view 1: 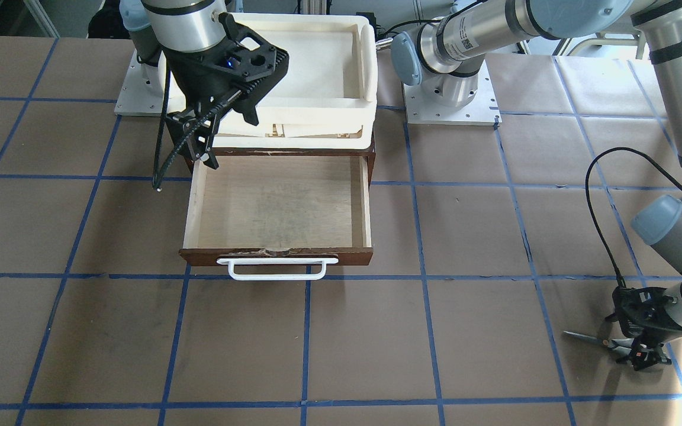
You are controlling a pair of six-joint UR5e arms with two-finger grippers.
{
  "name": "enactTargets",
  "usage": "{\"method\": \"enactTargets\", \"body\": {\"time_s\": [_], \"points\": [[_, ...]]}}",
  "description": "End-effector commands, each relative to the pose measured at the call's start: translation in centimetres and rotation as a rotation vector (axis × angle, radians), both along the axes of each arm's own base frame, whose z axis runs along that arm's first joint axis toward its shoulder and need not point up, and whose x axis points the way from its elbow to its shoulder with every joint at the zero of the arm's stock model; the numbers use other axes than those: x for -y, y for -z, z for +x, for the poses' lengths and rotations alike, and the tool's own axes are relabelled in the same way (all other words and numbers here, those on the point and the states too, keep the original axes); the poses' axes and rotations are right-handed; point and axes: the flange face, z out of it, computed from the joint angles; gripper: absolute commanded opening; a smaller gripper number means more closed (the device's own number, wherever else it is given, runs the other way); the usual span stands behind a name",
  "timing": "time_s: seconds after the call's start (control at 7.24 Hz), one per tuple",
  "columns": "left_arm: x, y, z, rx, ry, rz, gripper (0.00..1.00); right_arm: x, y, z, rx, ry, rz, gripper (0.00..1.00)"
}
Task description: Place scissors in drawer with both arms
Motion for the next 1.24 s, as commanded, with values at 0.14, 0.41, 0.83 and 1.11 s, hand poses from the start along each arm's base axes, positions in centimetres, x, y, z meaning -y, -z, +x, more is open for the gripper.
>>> {"method": "enactTargets", "body": {"time_s": [0.14,0.41,0.83,1.11], "points": [[0.0,0.1,-0.1,0.009,0.016,0.004,0.0,-2.9,-3.0,-5.8,-0.026,0.346,-0.021,1.0],[0.3,-0.9,-0.6,0.03,0.024,-0.011,0.0,-2.0,-4.4,-11.9,-0.021,0.484,-0.049,1.0],[0.9,-4.8,-4.5,0.074,0.06,-0.018,0.0,-2.4,-4.7,-13.1,-0.006,0.727,-0.032,1.0],[0.2,-10.0,-10.3,0.06,0.012,0.026,0.0,-3.5,-5.2,-12.7,0.029,0.908,-0.019,1.0]]}}
